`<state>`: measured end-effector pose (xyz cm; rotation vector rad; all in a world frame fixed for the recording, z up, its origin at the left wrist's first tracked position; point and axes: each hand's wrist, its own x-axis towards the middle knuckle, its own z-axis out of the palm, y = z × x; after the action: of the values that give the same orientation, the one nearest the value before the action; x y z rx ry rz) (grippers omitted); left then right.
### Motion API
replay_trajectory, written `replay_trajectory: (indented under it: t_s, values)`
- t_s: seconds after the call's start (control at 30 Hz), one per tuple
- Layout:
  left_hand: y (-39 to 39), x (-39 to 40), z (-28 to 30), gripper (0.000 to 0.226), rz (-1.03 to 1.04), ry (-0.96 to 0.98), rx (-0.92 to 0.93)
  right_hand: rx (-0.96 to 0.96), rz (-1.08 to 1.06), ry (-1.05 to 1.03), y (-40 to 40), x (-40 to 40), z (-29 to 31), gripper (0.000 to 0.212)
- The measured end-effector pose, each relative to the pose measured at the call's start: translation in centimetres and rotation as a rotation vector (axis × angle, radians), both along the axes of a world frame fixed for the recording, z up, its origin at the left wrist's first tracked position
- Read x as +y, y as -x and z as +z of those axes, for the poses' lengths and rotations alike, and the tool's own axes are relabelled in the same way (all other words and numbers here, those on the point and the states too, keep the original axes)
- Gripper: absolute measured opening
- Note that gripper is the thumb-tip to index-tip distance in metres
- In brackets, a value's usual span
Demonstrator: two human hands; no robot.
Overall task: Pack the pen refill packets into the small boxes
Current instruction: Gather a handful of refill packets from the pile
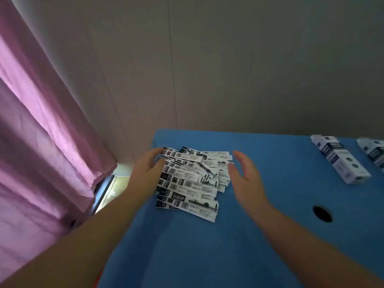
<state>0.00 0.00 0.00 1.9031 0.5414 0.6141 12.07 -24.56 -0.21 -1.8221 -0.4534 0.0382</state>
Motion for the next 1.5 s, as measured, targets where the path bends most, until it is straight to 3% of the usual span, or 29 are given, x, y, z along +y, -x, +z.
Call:
replay_trajectory:
  t_s: [0.17, 0.3, 0.47, 0.67, 0.8, 0.97, 1.07, 1.27, 1.37, 1.5]
  values:
    - [0.3, 1.5, -3.4, 0.042, -0.058, -0.191, 0.158, 0.122, -0.096, 0.002, 0.2, 0.7, -4.0, 0.036]
    - [-1.1, 2.9, -4.7, 0.069, -0.046, -0.287, 0.39, 0.224, -0.142, 0.123, -2.0, 1.6, -4.9, 0.059]
    - [-3.6, 3.6, -4.9, 0.077, -0.055, -0.396, 0.492, 0.174, -0.058, 0.199, -4.3, 4.0, -4.7, 0.058]
    - [-4.5, 0.9, -6.9, 0.083, -0.044, -0.569, 0.577, 0.076, 0.15, 0.351, -3.6, 5.1, -5.8, 0.089]
    - [-5.0, -0.2, -6.7, 0.084, -0.042, -0.492, 0.561, 0.023, 0.163, 0.368, -3.6, 5.1, -6.0, 0.085]
    - [-5.6, 1.8, -5.7, 0.076, 0.071, -0.392, 0.463, 0.09, -0.064, 0.255, -4.7, 4.6, -6.0, 0.064]
    - [-7.1, 4.4, -5.5, 0.072, 0.075, -0.399, 0.471, 0.122, -0.104, 0.284, -5.1, 5.2, -5.6, 0.073]
    - [-10.7, 7.9, -5.7, 0.083, -0.133, -0.53, 0.627, 0.136, -0.085, 0.492, -7.7, 6.8, -4.9, 0.073]
    - [-10.9, 6.5, -6.0, 0.087, -0.182, -0.488, 0.565, 0.13, 0.031, 0.533, -7.7, 7.1, -5.5, 0.08]
    - [-10.6, 4.8, -6.5, 0.071, -0.208, -0.372, 0.503, 0.127, 0.135, 0.471, -7.5, 7.1, -5.9, 0.099]
